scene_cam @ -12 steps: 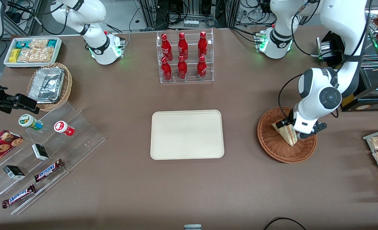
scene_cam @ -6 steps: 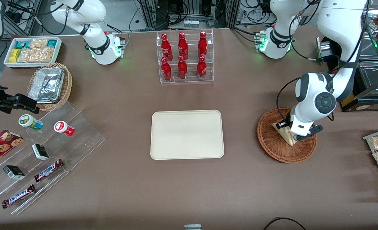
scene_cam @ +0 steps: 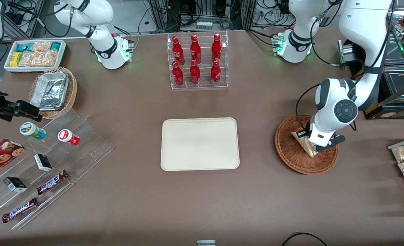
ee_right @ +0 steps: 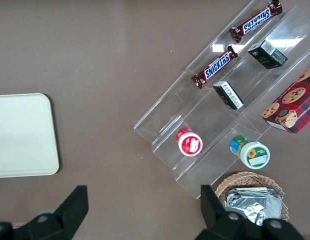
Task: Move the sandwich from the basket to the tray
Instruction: 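Close the left gripper on the sandwich and lift it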
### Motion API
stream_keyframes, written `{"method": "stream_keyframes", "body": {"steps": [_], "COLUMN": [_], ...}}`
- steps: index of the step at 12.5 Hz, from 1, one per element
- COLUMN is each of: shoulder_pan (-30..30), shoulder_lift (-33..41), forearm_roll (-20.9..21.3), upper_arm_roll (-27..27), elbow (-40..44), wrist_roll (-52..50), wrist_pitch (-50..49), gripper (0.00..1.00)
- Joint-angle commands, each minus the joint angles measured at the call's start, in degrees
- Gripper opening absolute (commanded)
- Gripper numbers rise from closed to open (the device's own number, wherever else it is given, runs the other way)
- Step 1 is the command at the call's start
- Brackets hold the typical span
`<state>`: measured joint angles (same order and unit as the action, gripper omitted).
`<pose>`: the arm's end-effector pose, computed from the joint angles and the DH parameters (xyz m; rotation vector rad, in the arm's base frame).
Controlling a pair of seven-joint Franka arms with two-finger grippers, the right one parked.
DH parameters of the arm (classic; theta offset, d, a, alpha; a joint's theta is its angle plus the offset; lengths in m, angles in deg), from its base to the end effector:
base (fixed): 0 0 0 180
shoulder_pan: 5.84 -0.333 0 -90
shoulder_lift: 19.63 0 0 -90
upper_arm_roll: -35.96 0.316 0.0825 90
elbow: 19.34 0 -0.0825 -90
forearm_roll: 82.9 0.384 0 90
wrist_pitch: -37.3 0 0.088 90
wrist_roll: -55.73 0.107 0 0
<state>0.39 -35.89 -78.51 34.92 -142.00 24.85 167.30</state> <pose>0.5484 -0.0680 0.2587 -2.9888 -0.5417 0.1989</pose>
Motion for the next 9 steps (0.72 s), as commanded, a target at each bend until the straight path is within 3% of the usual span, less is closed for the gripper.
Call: {"method": "stream_keyframes", "body": {"steps": [1,5,9], "shoulder_pan": [0.71,2.12,2.12], "shoulder_lift": [1.05,1.75,1.31], "forearm_roll": [3.17,2.48,2.21], "upper_arm_roll": [0.17,-1.14,-9.74], "elbow": [4.88,13.14,17.29], "wrist_roll": [0.20,10.45,12.60], "wrist_pitch": [-7.11,-17.65,-21.63], "gripper": [0.00,0.00,0.00]}}
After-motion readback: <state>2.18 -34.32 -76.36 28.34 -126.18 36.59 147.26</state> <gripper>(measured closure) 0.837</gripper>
